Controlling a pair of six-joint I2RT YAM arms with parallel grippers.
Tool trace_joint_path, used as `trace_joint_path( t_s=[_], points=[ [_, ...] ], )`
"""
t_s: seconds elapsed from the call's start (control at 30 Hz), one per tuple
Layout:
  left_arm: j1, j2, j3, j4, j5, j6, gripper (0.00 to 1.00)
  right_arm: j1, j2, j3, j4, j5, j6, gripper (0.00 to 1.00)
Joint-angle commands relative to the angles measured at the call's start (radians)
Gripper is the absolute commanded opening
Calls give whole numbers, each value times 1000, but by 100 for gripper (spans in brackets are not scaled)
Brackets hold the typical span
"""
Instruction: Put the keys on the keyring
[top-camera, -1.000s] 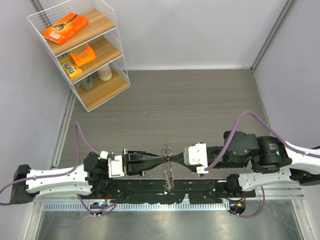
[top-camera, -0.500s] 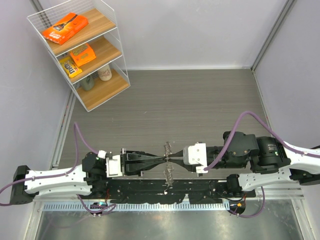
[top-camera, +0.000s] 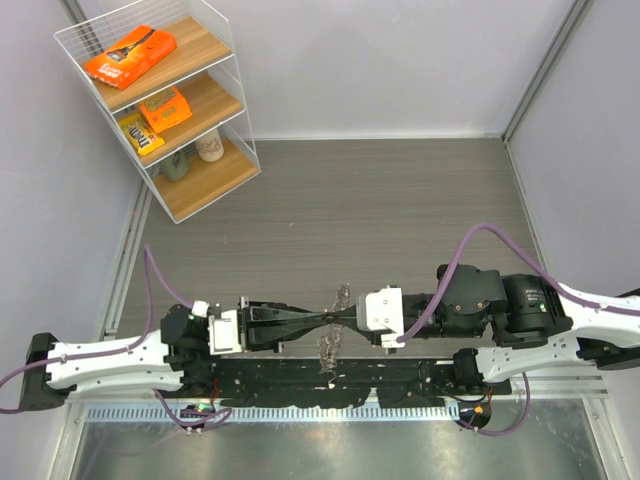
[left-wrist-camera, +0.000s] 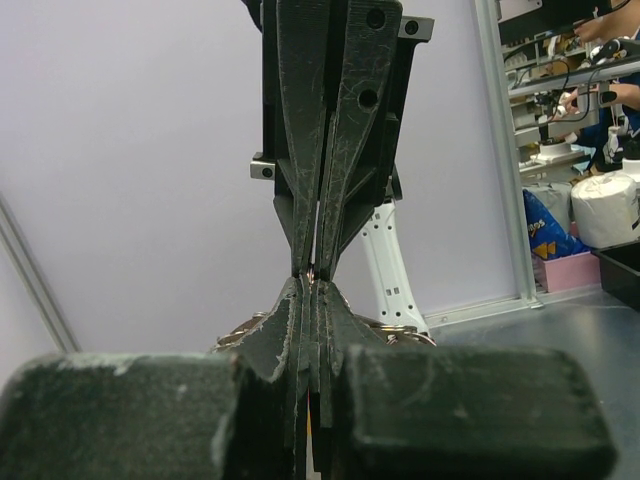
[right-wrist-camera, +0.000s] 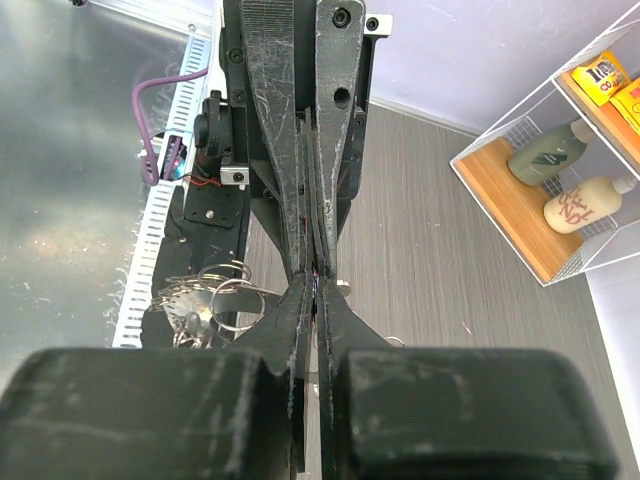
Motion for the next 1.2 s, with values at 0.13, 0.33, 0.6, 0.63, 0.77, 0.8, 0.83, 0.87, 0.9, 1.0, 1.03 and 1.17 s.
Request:
trace_joint_path(
  t_s=[0.13,0.33,0.6,0.63,0.77,0.8,0.83,0.87,0.9,1.0,1.03,1.17],
  points=[
    [-2,-52,10,37,2,9,0,-3,-1,0,47,12,14,6],
    [-2,-52,-1,28,8,12,13,-3,-25,-33,107,-6,23,6],
    [-2,-27,-6,56,5,13,31,-3,-44,-39,144,-26,22,6],
    [-4,-26,-7,62,5,13,31,-4,-47,-45,150,-25,23,6],
    [-4,-14,-6,71,6,13,33,-3,-67,-71,185,-14,25,6],
    [-4,-9,-6,74,9,10,33,-3,-79,-79,195,-9,26,6],
    [-2,-6,-7,77,8,7,33,-4,-87,-89,208,-8,28,6],
    [-2,-3,-6,79,8,7,33,-3,-88,-91,219,-3,26,6],
    [-4,-1,-4,82,8,6,33,-4,-94,-97,227,-2,28,6],
    [-4,3,1,79,12,4,33,-3,-104,-108,257,9,29,6],
    [-2,5,1,79,11,4,33,-3,-110,-116,267,11,32,6],
    [-2,15,4,80,11,4,33,-3,-131,-152,339,14,55,6]
  ],
)
